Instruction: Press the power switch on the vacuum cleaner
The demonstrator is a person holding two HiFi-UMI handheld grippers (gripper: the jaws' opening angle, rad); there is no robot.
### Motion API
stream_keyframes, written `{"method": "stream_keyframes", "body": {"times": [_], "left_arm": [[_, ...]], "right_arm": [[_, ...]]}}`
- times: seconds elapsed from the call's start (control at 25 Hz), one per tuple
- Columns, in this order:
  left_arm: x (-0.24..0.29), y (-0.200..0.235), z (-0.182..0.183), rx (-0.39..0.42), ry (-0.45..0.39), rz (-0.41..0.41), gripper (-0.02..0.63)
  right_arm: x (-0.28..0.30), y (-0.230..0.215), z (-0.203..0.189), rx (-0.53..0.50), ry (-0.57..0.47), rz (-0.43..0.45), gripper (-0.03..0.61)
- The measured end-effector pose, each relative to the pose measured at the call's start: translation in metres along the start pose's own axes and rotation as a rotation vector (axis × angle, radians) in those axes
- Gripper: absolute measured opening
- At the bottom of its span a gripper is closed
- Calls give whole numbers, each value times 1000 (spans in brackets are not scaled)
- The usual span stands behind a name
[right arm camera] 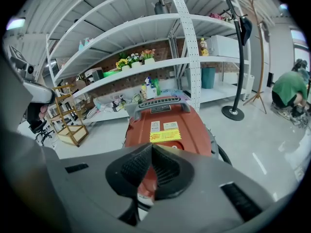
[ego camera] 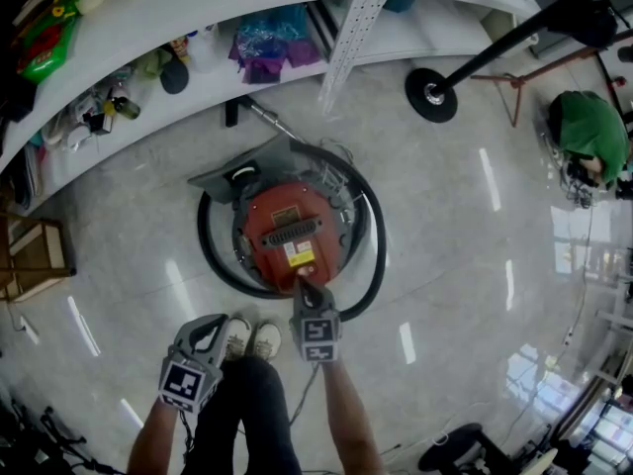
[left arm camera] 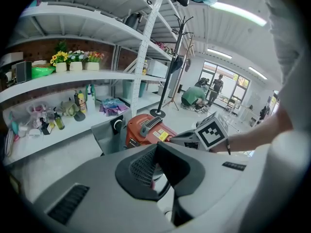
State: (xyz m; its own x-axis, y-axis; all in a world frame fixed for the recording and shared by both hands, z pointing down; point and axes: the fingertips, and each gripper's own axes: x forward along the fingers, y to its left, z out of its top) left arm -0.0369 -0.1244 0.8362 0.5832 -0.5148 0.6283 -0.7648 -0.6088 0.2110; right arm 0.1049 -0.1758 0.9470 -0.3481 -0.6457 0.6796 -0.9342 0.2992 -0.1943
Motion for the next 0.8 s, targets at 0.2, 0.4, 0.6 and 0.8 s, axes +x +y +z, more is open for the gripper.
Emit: {"method": "stream_keyframes", "body": {"times": [0.2, 0.4, 0.6, 0.8], "left_arm": [[-1, 6, 5, 3, -9, 4, 6], [-2, 13, 5, 3, -11, 10, 6], [0, 14, 2, -8, -4, 12, 6], [1, 20, 4, 3, -9, 21, 6]], "right_arm": [[1, 0, 1, 2, -3, -6, 12], [0, 0, 1, 9, -2, -8, 12], [1, 0, 0, 18, 1, -10, 12], [2, -2, -1, 25, 13, -23, 12]]}}
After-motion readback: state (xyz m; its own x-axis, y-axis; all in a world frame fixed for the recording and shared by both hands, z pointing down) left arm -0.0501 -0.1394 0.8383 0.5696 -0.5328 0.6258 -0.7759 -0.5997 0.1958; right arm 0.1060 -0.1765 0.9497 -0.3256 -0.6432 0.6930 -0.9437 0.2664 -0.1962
